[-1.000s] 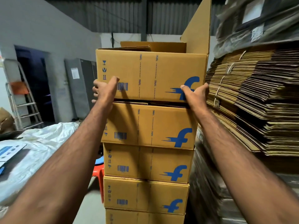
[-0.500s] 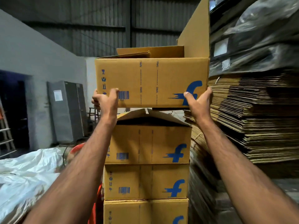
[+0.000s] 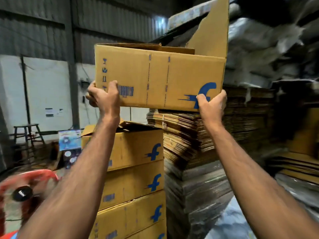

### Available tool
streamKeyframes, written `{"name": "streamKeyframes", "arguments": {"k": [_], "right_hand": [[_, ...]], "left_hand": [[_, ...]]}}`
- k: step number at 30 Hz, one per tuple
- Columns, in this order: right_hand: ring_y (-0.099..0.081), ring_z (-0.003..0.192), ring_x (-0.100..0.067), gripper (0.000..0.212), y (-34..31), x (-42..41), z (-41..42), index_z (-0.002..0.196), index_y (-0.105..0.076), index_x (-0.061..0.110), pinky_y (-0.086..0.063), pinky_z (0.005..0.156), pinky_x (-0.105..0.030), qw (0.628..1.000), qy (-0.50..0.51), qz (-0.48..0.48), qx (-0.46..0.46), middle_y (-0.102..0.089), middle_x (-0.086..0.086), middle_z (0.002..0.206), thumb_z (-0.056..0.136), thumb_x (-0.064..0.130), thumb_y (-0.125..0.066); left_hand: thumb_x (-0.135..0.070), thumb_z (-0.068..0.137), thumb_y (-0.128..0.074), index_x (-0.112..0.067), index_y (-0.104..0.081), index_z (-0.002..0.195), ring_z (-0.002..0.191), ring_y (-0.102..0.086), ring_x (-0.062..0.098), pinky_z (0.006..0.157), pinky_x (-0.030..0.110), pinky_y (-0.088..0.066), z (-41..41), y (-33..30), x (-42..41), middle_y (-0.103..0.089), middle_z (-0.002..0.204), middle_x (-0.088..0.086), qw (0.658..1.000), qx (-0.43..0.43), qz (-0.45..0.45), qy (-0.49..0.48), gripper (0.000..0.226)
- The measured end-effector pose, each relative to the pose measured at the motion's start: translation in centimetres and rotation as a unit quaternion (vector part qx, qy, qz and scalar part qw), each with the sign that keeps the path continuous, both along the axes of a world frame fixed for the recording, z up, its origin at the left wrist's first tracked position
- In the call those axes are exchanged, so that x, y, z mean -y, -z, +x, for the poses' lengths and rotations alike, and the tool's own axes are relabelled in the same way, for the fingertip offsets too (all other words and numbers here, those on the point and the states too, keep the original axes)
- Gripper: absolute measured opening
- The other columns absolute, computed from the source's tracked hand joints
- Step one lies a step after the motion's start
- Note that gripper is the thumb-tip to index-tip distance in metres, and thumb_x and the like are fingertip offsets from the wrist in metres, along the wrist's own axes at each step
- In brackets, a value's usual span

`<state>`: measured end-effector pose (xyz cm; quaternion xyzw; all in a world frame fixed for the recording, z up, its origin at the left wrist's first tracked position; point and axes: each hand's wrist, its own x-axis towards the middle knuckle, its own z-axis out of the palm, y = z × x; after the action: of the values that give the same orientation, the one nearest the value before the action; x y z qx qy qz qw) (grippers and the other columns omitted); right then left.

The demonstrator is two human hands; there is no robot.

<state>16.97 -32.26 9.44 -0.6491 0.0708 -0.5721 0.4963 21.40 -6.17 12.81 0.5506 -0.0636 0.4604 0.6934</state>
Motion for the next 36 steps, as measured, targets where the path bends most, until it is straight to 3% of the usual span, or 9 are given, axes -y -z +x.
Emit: {"name": "streamKeyframes", "arguments": {"k": [4,8,11,19,21,25,28,32,36], "right_hand": [[-0.043,0.129,-0.028,0.084,0.5,1.8,-6.6,0.144,-0.033,0.004,-0.034,0.105,-0.044,0.993,0.110,0.030,0.007,-0.044,-0.011,0.143,0.076,0.049,-0.055],[-0.036,0.136,-0.030,0.081,0.2,4.5,-12.8,0.149,-0.028,0.004,-0.031,0.106,-0.045,0.977,0.210,0.036,-0.008,-0.038,-0.012,0.150,0.084,0.047,-0.054],[-0.033,0.138,-0.031,0.081,0.3,6.8,-16.9,0.150,-0.026,0.004,-0.029,0.109,-0.045,0.967,0.252,0.038,-0.019,-0.035,-0.013,0.152,0.086,0.045,-0.053],[-0.033,0.139,-0.030,0.078,2.1,13.0,-24.5,0.148,-0.028,0.004,-0.027,0.111,-0.046,0.929,0.362,0.058,-0.039,-0.036,-0.013,0.151,0.085,0.043,-0.053],[-0.030,0.141,-0.030,0.079,3.1,14.9,-25.7,0.151,-0.024,0.004,-0.024,0.113,-0.047,0.917,0.390,0.061,-0.053,-0.033,-0.014,0.154,0.088,0.039,-0.055],[-0.027,0.143,-0.031,0.081,7.4,18.6,-26.5,0.151,-0.022,0.003,-0.021,0.115,-0.047,0.898,0.427,0.068,-0.083,-0.030,-0.014,0.156,0.087,0.036,-0.059],[-0.027,0.142,-0.033,0.080,11.3,21.4,-26.3,0.150,-0.023,0.002,-0.024,0.115,-0.049,0.891,0.433,0.067,-0.118,-0.031,-0.017,0.154,0.087,0.032,-0.061],[-0.033,0.137,-0.034,0.079,15.5,25.3,-25.8,0.148,-0.027,0.000,-0.027,0.114,-0.046,0.884,0.430,0.078,-0.166,-0.036,-0.019,0.150,0.085,0.033,-0.061],[-0.037,0.130,-0.034,0.084,20.3,29.4,-25.2,0.139,-0.034,0.001,-0.033,0.108,-0.051,0.886,0.402,0.096,-0.213,-0.041,-0.017,0.142,0.069,0.043,-0.049]], "left_hand": [[-0.036,0.082,-0.060,-0.006,-0.042,0.131,0.115,-0.030,0.022,0.094,0.021,-0.026,-2.9,-0.1,3.6,-0.033,0.121,0.006,0.999,0.002,-0.002,0.036,0.060],[-0.035,0.083,-0.057,-0.008,-0.044,0.128,0.109,-0.030,0.020,0.095,0.033,-0.038,-5.0,-0.1,8.1,-0.034,0.122,0.007,0.996,0.002,-0.012,0.088,0.055],[-0.031,0.087,-0.058,-0.009,-0.043,0.130,0.111,-0.029,0.016,0.086,0.025,-0.032,-6.6,0.1,11.8,-0.035,0.131,0.010,0.992,-0.005,0.000,0.126,0.051],[-0.027,0.085,-0.061,-0.010,-0.038,0.133,0.115,-0.030,0.015,0.081,0.020,-0.036,-9.3,2.5,22.1,-0.031,0.135,0.010,0.961,-0.015,0.023,0.274,0.056],[-0.027,0.081,-0.065,-0.016,-0.036,0.131,0.117,-0.033,0.014,0.078,0.021,-0.042,-9.1,4.1,24.7,-0.032,0.132,0.006,0.940,-0.024,0.048,0.338,0.059],[-0.037,0.062,-0.072,-0.029,-0.028,0.131,0.118,-0.048,0.016,0.095,0.039,-0.053,-7.3,8.5,29.8,-0.042,0.127,-0.001,0.866,-0.081,0.075,0.488,0.082],[-0.038,0.054,-0.067,-0.024,-0.027,0.132,0.118,-0.053,0.019,0.095,0.043,-0.054,-5.4,12.7,34.1,-0.046,0.135,0.007,0.851,-0.106,0.067,0.510,0.089],[-0.042,0.051,-0.066,-0.032,-0.032,0.119,0.121,-0.048,0.023,0.099,0.049,-0.050,-2.9,18.3,39.6,-0.042,0.132,0.006,0.853,-0.167,0.077,0.489,0.077],[-0.028,0.067,-0.062,-0.023,-0.037,0.119,0.122,-0.036,0.023,0.103,0.036,-0.041,-5.3,23.1,42.8,-0.033,0.125,0.006,0.866,-0.200,0.111,0.444,0.059]]}}
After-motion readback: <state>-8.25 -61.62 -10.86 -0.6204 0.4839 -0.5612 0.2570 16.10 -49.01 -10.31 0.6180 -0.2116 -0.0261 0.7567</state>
